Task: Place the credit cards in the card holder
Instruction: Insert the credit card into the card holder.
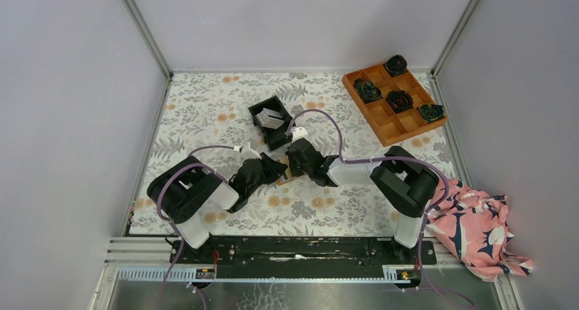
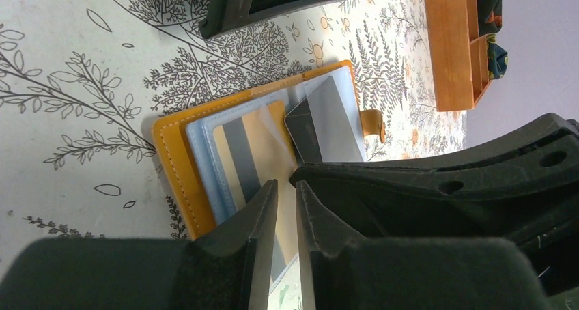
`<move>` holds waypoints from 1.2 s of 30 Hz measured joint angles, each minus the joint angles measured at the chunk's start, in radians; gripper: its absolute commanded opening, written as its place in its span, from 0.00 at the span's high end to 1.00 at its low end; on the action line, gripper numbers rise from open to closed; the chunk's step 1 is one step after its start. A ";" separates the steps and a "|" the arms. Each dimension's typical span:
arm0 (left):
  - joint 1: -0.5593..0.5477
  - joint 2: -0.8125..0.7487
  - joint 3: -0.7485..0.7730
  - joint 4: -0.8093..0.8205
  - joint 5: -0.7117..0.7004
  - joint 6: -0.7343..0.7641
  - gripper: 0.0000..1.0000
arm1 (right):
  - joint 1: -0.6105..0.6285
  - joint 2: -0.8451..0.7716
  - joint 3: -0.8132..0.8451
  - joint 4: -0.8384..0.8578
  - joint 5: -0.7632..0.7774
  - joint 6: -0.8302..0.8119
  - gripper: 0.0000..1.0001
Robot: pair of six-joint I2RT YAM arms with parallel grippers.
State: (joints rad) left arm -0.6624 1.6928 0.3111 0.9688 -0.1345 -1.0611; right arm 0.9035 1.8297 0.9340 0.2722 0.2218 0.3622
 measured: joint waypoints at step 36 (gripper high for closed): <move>-0.006 0.072 0.053 0.018 -0.003 0.000 0.79 | -0.026 0.051 0.050 -0.007 0.077 -0.047 1.00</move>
State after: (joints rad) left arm -0.6685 1.7649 0.3641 0.9871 -0.1371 -1.0611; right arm 0.8780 1.8805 0.9840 0.2649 0.2993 0.3153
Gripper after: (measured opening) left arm 0.210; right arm 0.011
